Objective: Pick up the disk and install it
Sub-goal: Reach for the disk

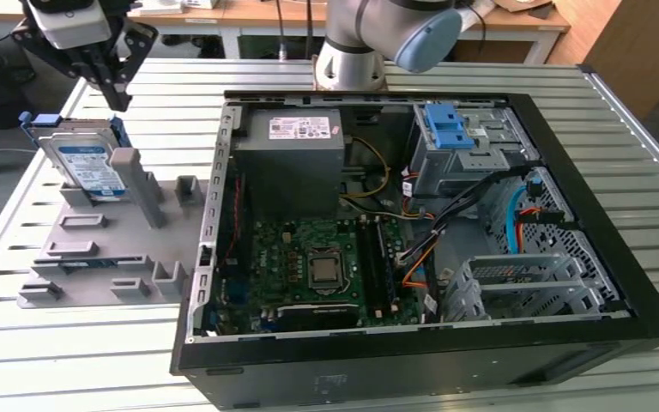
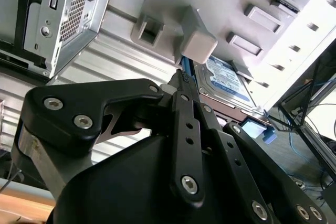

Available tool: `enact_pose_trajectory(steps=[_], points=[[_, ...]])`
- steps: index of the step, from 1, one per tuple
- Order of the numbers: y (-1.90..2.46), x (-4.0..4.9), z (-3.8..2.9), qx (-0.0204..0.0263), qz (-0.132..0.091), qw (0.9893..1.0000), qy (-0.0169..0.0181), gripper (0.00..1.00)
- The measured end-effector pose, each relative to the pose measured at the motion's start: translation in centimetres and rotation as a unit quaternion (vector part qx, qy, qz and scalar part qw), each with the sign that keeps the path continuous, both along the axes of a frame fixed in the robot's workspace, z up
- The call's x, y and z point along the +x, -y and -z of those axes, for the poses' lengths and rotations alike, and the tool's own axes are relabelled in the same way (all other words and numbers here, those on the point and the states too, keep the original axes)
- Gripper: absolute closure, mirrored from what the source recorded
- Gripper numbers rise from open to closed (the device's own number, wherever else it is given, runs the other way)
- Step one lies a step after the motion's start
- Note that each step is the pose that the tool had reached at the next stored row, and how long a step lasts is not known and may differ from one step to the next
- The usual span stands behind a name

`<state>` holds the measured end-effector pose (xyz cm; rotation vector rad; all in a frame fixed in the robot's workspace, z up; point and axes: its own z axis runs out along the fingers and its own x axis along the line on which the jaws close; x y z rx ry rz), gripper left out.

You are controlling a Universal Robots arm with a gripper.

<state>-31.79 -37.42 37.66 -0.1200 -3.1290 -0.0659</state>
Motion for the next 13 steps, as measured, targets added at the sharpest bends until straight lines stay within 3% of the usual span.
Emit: enact_pose_trajectory(steps=[13], points=[[-0.50, -2.77, 0.30, 0.0000, 0.000, 1.0000, -0.0001, 0.89]])
